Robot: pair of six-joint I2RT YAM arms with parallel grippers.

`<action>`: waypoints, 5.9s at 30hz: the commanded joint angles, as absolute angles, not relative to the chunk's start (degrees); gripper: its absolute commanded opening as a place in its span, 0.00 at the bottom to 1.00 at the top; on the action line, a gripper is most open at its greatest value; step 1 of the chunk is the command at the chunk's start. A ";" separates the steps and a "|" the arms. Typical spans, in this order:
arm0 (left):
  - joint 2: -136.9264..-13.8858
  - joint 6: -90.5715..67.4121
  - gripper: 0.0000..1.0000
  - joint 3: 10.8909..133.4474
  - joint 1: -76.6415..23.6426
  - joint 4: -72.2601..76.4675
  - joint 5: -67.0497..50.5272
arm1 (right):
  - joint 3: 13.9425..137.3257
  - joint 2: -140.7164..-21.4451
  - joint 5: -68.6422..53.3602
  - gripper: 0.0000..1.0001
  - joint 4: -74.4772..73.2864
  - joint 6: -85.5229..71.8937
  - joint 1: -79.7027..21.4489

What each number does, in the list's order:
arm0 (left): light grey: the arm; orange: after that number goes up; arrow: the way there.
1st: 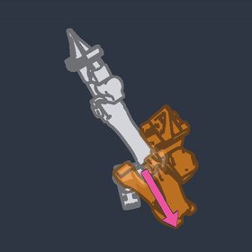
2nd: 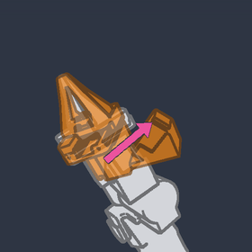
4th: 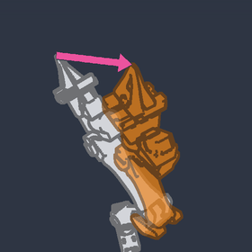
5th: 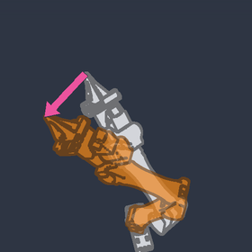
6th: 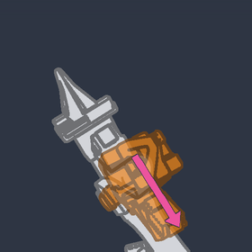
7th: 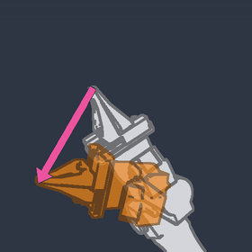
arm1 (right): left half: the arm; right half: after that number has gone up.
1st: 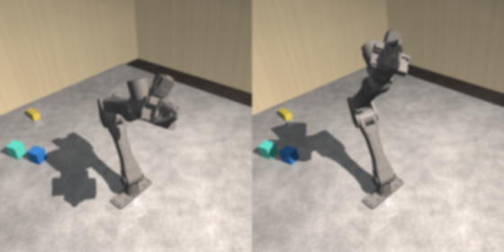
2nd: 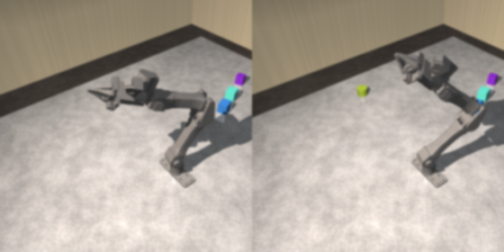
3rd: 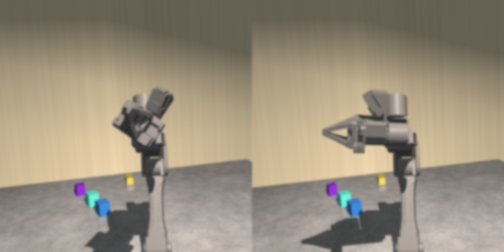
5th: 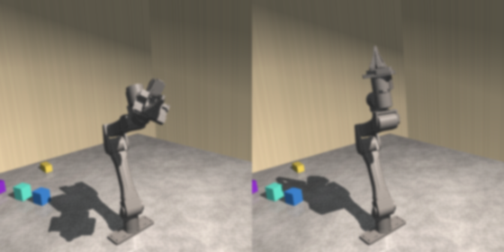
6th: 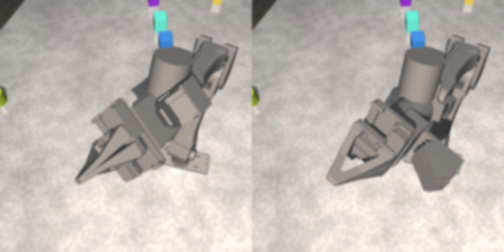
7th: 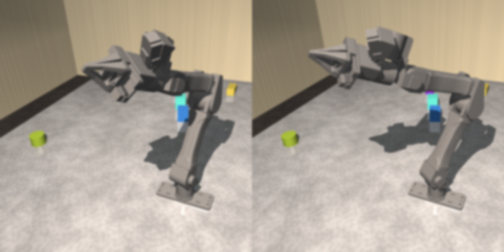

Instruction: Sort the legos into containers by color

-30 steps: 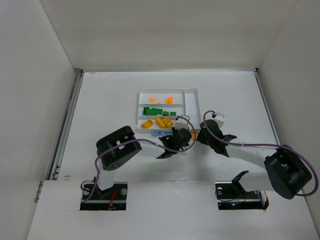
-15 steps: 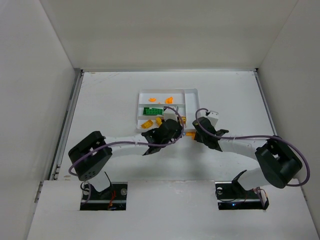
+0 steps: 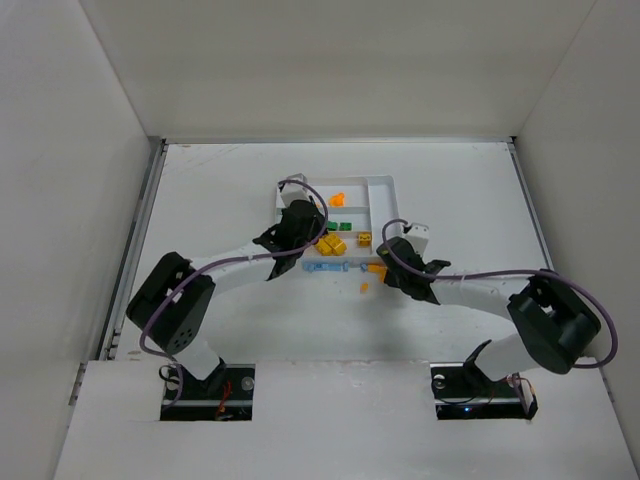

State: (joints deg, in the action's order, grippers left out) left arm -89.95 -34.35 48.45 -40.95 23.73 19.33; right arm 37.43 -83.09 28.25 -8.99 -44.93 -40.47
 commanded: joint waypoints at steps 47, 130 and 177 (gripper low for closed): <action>-58.00 -40.34 0.28 17.31 -53.64 28.12 24.43 | 94.21 -121.63 16.17 0.30 -1.93 -32.52 -33.36; -116.46 -21.36 0.27 69.17 -88.46 21.27 13.27 | 27.77 -46.49 9.58 0.46 5.98 -43.15 -11.56; -95.61 -27.60 0.15 54.74 -41.02 31.29 19.07 | 26.81 -52.90 10.89 0.40 6.24 -42.71 -18.75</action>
State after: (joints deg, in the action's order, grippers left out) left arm -93.06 -25.76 50.26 -44.31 28.93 19.03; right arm 27.16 -51.81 10.09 3.49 -42.89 -15.94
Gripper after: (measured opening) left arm 0.192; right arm 0.396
